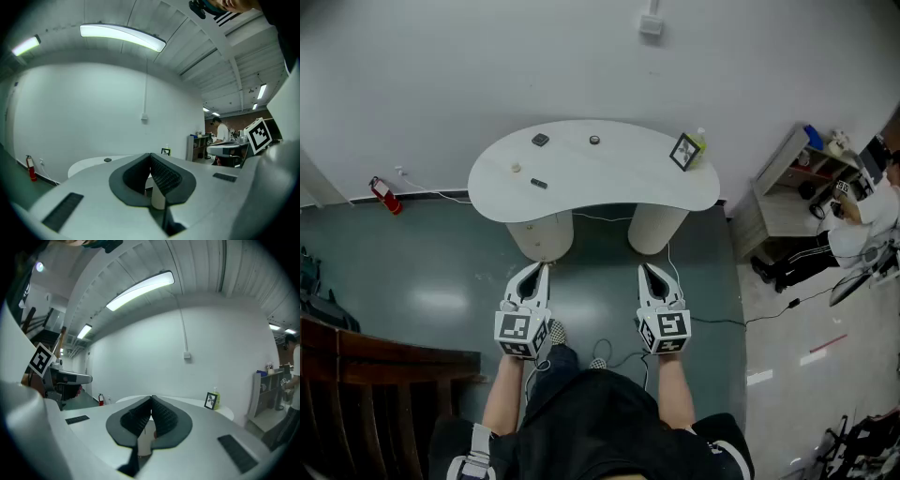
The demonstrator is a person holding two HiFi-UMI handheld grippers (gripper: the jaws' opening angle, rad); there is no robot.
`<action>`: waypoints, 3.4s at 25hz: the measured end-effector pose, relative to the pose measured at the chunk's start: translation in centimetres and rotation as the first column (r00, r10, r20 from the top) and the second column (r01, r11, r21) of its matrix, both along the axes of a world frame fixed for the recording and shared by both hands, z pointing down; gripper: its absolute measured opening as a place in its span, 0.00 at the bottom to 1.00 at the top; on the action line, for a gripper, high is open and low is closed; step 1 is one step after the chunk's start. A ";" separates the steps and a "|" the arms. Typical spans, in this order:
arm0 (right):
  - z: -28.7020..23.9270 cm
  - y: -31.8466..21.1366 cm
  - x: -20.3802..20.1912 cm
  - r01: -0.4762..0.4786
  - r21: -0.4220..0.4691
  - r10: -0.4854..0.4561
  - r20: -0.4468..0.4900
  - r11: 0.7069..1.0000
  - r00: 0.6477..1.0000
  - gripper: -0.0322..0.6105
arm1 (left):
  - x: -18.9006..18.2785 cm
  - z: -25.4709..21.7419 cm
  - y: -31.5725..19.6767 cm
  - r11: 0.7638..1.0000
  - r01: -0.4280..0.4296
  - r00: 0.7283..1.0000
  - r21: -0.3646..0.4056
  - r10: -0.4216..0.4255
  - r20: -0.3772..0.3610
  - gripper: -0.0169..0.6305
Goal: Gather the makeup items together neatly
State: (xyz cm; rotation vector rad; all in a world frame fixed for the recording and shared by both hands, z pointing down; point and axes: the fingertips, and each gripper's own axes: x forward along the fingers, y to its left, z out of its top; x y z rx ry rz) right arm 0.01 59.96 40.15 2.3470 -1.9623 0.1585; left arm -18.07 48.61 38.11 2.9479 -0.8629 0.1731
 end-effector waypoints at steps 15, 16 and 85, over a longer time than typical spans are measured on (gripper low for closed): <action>0.0 -7.9 -1.1 0.053 -0.034 -0.053 0.019 0.998 0.998 0.10 | -0.5 -0.5 -7.6 0.999 0.029 1.000 -0.017 -0.029 -0.006 0.05; 0.0 -8.9 -1.2 0.059 -0.041 -0.059 0.012 0.997 0.998 0.10 | -0.5 -0.6 -8.5 0.999 0.029 1.000 -0.018 -0.029 -0.007 0.05; 19.2 -59.9 1.5 0.495 -0.395 -0.486 0.131 0.774 0.864 0.10 | 4.4 18.1 -49.2 0.894 0.321 0.944 -0.313 -0.277 0.179 0.05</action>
